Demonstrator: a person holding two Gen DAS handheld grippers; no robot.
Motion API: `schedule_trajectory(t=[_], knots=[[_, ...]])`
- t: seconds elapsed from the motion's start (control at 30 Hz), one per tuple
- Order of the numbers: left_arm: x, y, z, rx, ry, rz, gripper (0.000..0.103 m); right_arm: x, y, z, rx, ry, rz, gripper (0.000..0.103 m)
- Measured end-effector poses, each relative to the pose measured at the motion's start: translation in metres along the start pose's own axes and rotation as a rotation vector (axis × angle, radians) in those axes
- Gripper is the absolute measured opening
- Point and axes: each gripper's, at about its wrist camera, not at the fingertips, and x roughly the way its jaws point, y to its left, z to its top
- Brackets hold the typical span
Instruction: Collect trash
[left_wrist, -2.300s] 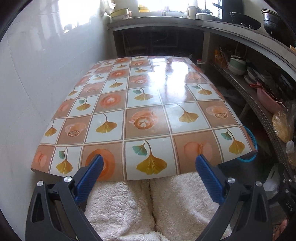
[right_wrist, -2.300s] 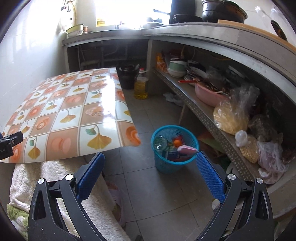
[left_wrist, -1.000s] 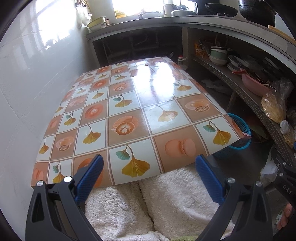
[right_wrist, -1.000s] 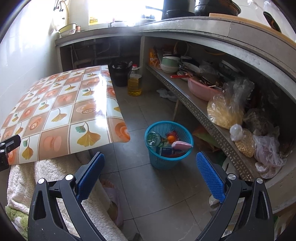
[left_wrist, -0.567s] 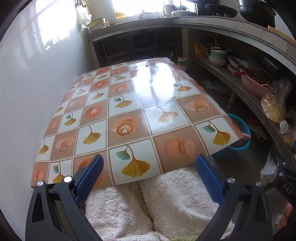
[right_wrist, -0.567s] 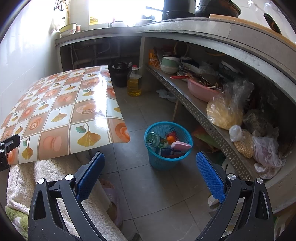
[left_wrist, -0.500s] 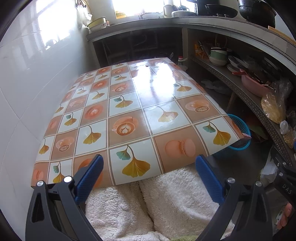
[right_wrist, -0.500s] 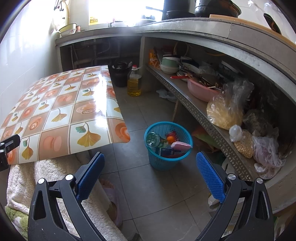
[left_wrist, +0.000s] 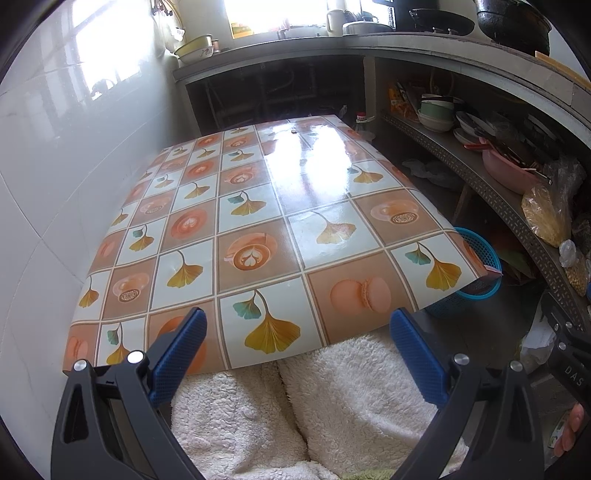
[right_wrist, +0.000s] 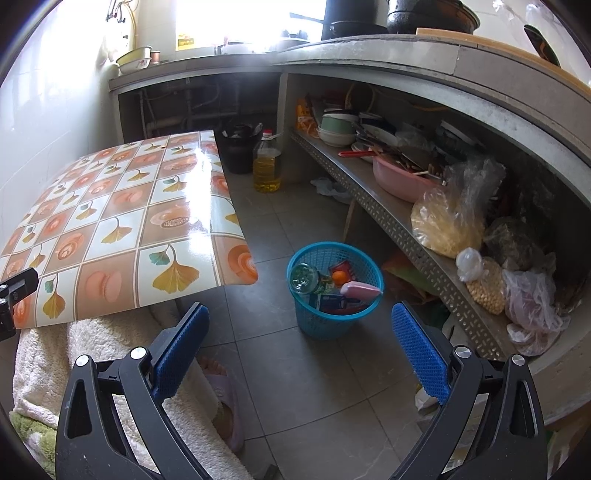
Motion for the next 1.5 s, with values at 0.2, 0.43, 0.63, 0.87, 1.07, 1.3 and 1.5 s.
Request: schedule_trajectory(t=[0.2, 0.43, 0.63, 0.87, 1.07, 1.3, 1.5], knots=[[-0.0004, -0.0001, -0.0001, 0.0, -0.003, 0.0, 0.097, -0.0009, -0.0031, 0.0015, 0.001, -0.002, -0.003, 0.095], [-0.0005, -0.0003, -0.0002, 0.0, -0.002, 0.0, 0.097, -0.0008, -0.0026, 0.0011, -0.001, -0.003, -0.003, 0.095], [-0.0004, 0.0001, -0.0001, 0.0, -0.002, 0.0, 0.097, -0.0018, -0.0043, 0.0029, -0.002, -0.007, -0.004, 0.095], [-0.0005, 0.0001, -0.0001, 0.0, -0.002, 0.0, 0.097, -0.0017, -0.0031, 0.0031, -0.003, -0.009, -0.004, 0.095], [-0.0006, 0.0001, -0.0001, 0.0, -0.002, 0.0, 0.097, -0.0015, -0.0039, 0.0029, -0.004, -0.01, -0.002, 0.095], [-0.0003, 0.0004, -0.0001, 0.0, -0.002, 0.0, 0.097, -0.0019, -0.0024, 0.0028, -0.003, -0.011, -0.003, 0.095], [-0.0005, 0.0002, -0.0003, 0.001, -0.001, 0.0, 0.097, -0.0018, -0.0027, 0.0028, -0.002, -0.009, -0.003, 0.095]])
